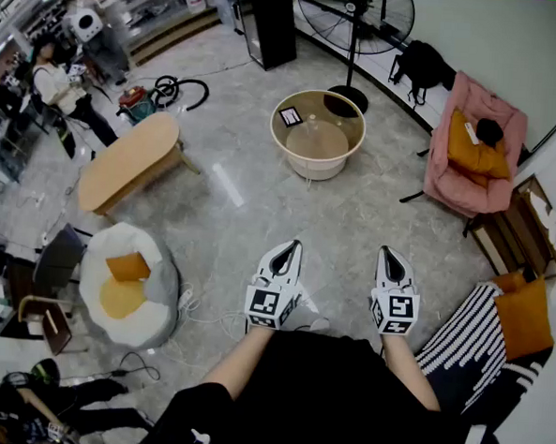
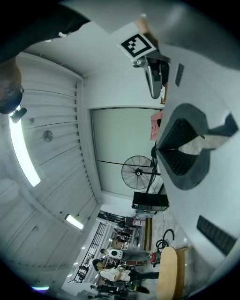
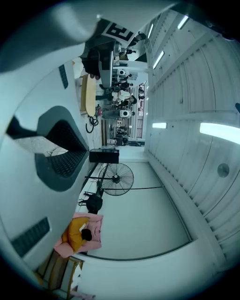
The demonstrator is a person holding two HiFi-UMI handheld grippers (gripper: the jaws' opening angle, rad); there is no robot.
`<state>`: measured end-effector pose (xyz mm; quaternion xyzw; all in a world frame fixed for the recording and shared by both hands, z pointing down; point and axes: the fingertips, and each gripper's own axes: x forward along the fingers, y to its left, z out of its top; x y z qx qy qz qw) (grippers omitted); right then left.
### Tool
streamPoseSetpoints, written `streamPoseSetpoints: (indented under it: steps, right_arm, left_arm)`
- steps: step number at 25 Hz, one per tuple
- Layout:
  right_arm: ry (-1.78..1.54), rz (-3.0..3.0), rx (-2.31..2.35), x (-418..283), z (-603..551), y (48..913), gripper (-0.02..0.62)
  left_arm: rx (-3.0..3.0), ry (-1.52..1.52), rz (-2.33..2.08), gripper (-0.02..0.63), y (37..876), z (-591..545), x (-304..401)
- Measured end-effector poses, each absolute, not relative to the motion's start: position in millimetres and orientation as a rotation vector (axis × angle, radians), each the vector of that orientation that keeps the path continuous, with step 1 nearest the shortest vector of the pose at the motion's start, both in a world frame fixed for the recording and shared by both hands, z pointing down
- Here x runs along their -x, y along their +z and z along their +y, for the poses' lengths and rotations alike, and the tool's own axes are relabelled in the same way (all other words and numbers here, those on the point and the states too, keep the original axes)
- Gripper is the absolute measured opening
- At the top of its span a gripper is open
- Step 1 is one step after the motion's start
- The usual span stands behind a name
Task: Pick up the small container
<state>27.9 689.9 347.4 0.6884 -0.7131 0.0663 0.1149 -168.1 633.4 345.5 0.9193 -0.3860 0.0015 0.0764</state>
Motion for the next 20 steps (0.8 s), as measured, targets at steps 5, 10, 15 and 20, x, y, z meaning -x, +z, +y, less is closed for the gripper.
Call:
streamPoseSetpoints:
  steps: [5, 10, 15, 20]
  right_arm:
    - [0.211, -2.117, -2.023, -34, 687, 351, 0.021]
    - [0.174, -2.146, -2.028, -39, 687, 344, 0.021]
    - [0.175, -2.188, -1.996, -46, 695, 348, 0.021]
    - [0.266, -2.176, -1.988, -48, 704, 375, 0.021]
  left_arm:
    - [-2.760, -0.007, -1.180, 0.020, 343, 628, 160]
    - [-2.759, -0.025, -1.184, 0.020, 339, 629, 149]
    - [-2.770, -0.016, -1.204, 0.020, 336, 633, 136]
    - [-2.741, 0.041, -1.210, 0.020, 356, 637, 136]
